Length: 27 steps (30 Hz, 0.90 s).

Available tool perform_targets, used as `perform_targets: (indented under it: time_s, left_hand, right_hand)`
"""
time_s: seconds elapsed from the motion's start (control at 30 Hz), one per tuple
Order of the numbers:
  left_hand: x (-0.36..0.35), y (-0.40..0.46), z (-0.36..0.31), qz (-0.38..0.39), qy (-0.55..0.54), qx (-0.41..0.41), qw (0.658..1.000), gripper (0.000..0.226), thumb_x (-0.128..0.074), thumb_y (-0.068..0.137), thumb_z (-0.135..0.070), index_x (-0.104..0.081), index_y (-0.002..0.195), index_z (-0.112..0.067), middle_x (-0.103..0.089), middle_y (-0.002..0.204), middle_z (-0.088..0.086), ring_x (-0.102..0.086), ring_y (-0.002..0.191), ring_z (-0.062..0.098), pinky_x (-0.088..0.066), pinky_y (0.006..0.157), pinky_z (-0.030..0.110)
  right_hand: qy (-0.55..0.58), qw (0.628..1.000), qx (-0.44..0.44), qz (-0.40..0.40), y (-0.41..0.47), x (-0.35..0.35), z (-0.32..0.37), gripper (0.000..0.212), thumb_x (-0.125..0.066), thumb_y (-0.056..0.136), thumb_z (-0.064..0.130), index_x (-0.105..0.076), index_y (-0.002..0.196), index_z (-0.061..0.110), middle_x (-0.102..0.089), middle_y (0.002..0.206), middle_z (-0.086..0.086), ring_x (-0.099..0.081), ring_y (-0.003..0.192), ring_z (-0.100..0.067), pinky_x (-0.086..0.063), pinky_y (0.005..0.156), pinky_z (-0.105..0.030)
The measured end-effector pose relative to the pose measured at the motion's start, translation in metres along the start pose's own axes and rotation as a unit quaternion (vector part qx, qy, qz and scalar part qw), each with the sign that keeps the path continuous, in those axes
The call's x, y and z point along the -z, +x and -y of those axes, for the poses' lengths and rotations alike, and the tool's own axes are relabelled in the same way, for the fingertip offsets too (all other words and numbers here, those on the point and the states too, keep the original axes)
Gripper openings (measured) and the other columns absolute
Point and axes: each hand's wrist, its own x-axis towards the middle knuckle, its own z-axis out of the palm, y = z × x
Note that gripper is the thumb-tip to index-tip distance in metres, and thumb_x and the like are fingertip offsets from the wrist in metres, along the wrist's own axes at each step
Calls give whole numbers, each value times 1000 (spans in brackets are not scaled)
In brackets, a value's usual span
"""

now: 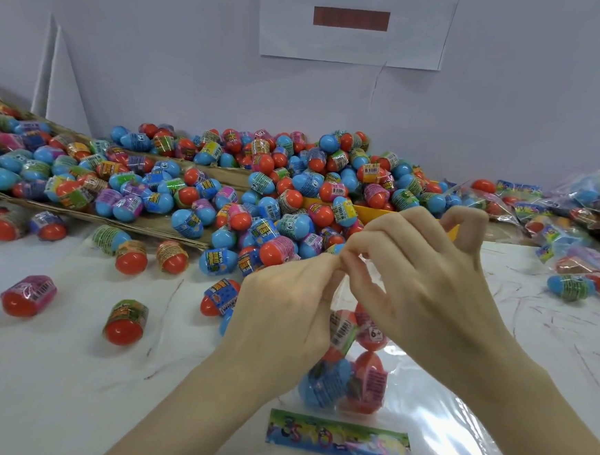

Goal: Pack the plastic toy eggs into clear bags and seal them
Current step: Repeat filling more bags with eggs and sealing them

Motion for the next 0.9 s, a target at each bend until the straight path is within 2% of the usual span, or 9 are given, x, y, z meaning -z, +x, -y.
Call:
perform_targets:
  time_s: [0.2, 0.47, 0.53, 0.6, 0.67, 0.7, 0.73, 0.8, 0.9]
  left_hand:
    - [0, 0, 0, -4, -34, 20, 999, 33, -38, 91, -17, -68, 84, -5, -59, 56, -1, -48, 49, 9, -36, 46, 18]
    - [-3, -2, -1, -21, -48, 21, 998, 34, -37, 92, -20, -68, 87, -7, -65, 64, -4, -57, 54, 7, -46, 50, 23]
    - [-4, -3, -1, -24, -82, 42, 995, 38, -35, 93, -23, -69, 90, -7, -66, 69, -6, -63, 59, 8, -51, 51, 29]
    - [-4, -3, 0, -25, -123, 69, 990, 41, -32, 93, -27, -68, 93, -7, -67, 74, -8, -65, 64, 9, -54, 54, 31]
    - [-5, -4, 1, -23, -141, 89, 986, 42, -31, 93, -30, -67, 94, -10, -64, 78, -14, -64, 69, 4, -55, 60, 29]
    - [-6, -4, 1, -23, -147, 96, 984, 40, -31, 93, -31, -66, 94, -12, -64, 80, -18, -64, 71, 2, -54, 62, 22]
    - [-6, -4, 1, -23, -154, 104, 982, 35, -33, 94, -31, -65, 93, -17, -63, 81, -21, -63, 74, -1, -51, 61, 13]
    - [-7, -4, 1, -22, -165, 120, 979, 22, -37, 94, -27, -58, 89, -31, -61, 82, -26, -62, 75, -8, -46, 60, 4]
    - [-7, -3, 1, -28, -177, 140, 974, 24, -36, 91, -24, -53, 85, -39, -63, 78, -25, -64, 72, -7, -49, 58, 7]
  right_hand:
    - [42, 997, -67, -7, 0, -1, 2, 23, -50, 90, 21, -63, 74, 12, -64, 74, -1, -59, 68, -23, -25, 72, -36]
    - [107, 976, -185, 32, 1, -2, 5, 23, -45, 89, 23, -60, 76, 11, -60, 73, 0, -54, 70, -22, -29, 72, -37]
    - [176, 946, -267, 52, 0, -3, 0, 20, -44, 90, 26, -57, 78, 15, -55, 75, 5, -52, 73, -20, -34, 73, -40]
    - [265, 891, -363, 61, -2, -5, -11, 18, -44, 93, 26, -53, 79, 21, -52, 74, 8, -50, 75, -12, -40, 77, -42]
    - [329, 827, -452, 55, -5, -6, -28, 21, -45, 95, 23, -54, 76, 23, -52, 71, 8, -48, 66, 1, -43, 72, -22]
    - [341, 802, -488, 44, -8, -7, -39, 21, -45, 95, 21, -55, 76, 23, -51, 69, 7, -46, 60, 4, -41, 61, -11]
    - [336, 783, -522, 37, -12, -7, -50, 21, -45, 95, 20, -56, 77, 18, -50, 68, 5, -45, 58, 3, -36, 52, -6]
    - [291, 762, -578, 37, -22, -7, -73, 18, -45, 95, 18, -58, 83, 12, -46, 64, 1, -40, 56, -7, -32, 46, -9]
    - [210, 731, -649, 22, -45, -1, -106, 23, -45, 94, 17, -63, 94, 4, -48, 64, -9, -36, 55, -15, -31, 53, -23]
